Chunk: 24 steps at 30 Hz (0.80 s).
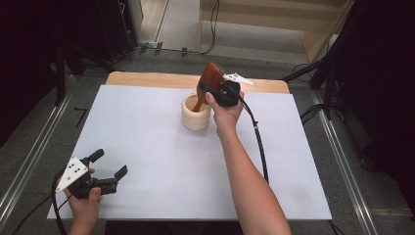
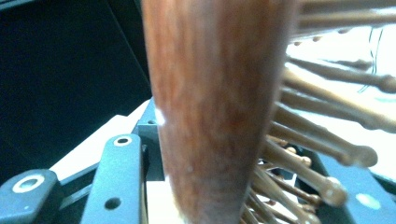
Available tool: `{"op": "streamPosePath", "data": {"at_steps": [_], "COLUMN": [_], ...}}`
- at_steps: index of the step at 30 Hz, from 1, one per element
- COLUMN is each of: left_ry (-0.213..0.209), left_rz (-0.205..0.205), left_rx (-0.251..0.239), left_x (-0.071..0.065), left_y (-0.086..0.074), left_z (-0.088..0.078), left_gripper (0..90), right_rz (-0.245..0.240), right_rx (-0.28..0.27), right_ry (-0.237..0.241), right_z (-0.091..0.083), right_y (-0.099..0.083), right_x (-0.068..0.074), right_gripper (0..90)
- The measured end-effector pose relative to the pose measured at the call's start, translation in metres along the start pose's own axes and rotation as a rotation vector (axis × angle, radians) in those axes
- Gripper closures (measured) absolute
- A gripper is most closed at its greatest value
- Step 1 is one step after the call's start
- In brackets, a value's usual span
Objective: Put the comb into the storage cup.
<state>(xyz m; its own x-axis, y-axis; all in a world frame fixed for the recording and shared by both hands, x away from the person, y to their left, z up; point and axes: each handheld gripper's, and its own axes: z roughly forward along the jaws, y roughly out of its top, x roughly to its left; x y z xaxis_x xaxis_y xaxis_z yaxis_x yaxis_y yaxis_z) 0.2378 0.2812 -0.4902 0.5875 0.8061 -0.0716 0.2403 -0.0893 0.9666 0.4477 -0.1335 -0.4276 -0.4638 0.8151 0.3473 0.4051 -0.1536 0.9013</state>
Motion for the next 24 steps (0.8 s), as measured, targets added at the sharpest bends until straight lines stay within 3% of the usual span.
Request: {"op": "streamPosePath", "data": {"at_steps": [9, 15, 24], "left_ry": [0.001, 0.001, -0.001], "left_rz": [0.000, 0.001, 0.001], "left_rx": [0.000, 0.000, 0.001], "left_x": [0.000, 0.000, 0.000], "left_y": [0.000, 0.000, 0.000], "left_z": [0.000, 0.000, 0.000], "left_gripper": [0.0, 0.0, 0.0], "right_rz": [0.048, 0.129, 0.146], "right_rx": [-0.010, -0.024, -0.015], "right_ry": [0.003, 0.016, 0.020], "right_z": [0.002, 0.003, 0.001], "right_y": [-0.007, -0.014, -0.017], "right_x": [-0.005, -0.010, -0.019], "right_gripper": [50.3, 50.0, 46.0]}}
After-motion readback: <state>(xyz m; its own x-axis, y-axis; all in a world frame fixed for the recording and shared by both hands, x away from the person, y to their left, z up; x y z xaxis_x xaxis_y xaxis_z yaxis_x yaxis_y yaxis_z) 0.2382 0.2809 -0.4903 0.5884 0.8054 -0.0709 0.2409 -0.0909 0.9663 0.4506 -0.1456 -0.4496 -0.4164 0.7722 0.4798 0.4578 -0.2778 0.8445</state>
